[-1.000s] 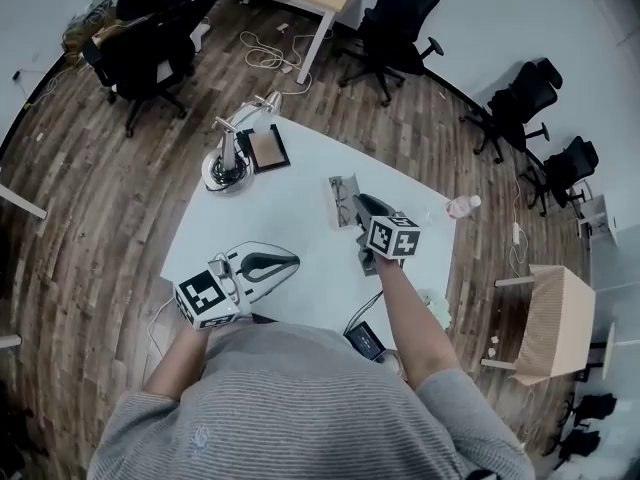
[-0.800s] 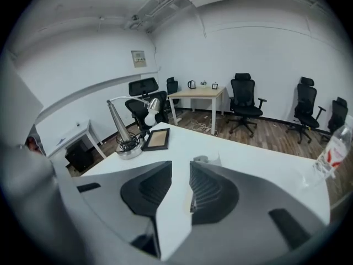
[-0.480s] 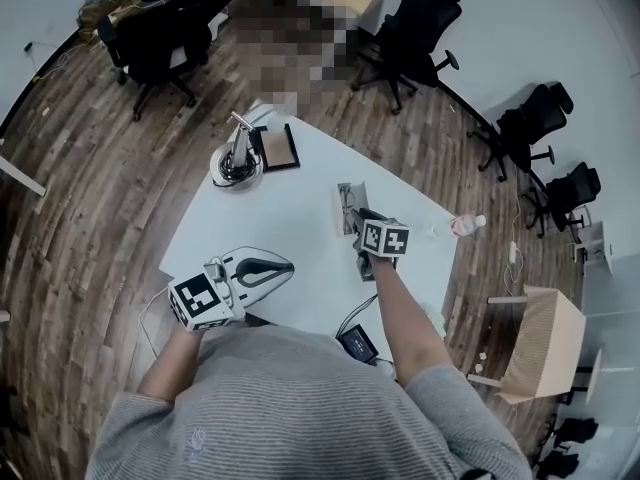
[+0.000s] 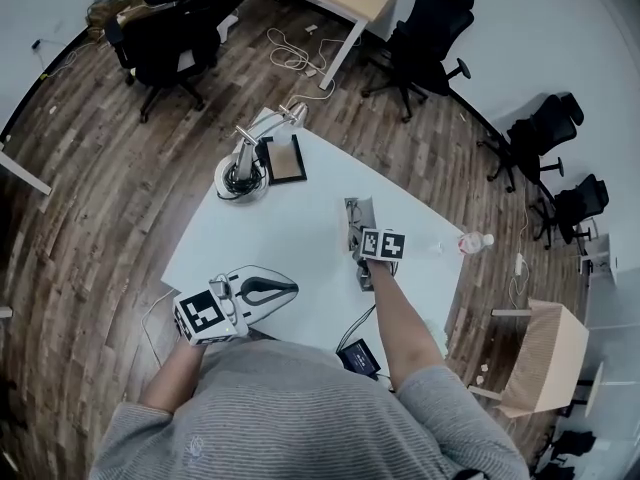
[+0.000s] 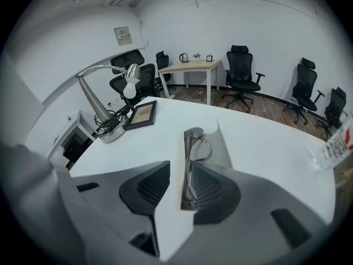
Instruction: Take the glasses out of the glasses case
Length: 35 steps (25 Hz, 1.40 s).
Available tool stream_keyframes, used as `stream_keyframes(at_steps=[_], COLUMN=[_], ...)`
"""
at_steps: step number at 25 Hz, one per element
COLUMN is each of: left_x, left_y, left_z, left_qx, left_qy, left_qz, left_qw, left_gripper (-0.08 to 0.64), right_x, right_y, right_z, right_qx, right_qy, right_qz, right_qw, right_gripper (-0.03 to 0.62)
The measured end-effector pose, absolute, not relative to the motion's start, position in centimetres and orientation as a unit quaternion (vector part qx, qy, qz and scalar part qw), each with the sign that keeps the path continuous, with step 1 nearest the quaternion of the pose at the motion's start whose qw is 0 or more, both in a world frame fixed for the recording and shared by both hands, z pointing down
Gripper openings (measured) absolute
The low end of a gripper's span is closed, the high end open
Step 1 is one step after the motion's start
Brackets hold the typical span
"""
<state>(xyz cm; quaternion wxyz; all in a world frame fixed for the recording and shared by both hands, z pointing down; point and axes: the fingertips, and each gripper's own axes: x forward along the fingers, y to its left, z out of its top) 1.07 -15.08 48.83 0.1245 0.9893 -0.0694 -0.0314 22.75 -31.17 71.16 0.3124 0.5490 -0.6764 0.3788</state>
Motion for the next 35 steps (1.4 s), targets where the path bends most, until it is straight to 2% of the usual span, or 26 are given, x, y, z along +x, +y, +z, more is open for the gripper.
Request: stream_keyframes(at_steps=[29,30,32,35], left_x=[2.1,2.1,2.1,2.1], left_y=[-15.9,-15.9,-16.0,-16.1], left_z=[50.1,50.1,50.0,49.9], left_qx=[0.988,0.988,0.988,0.988], left_qy=[-0.049,-0.049,-0.049,-0.046], left_qz=[-0.02,-0.02,-0.019,-0.019], left_qw=[0.145,0.144,0.144,0.143], left_gripper=[0.014,0.014,0.014,0.014], right_x=[23.7,23.5,23.1,23.3], right_y=[-32.1,-32.2,-32.2,-32.4], right_z=[75.3,75.3,75.1,74.9], right_qx=[0.543,0.54,0.537,0.548], right_qy=[-0.657,-0.66,-0.664,-0.658], right_qz=[0.394,0.394,0.393,0.392], right_qw=[0.344,0.343,0.342,0.338], right_gripper=[0.109,0.097,0.034,0.026])
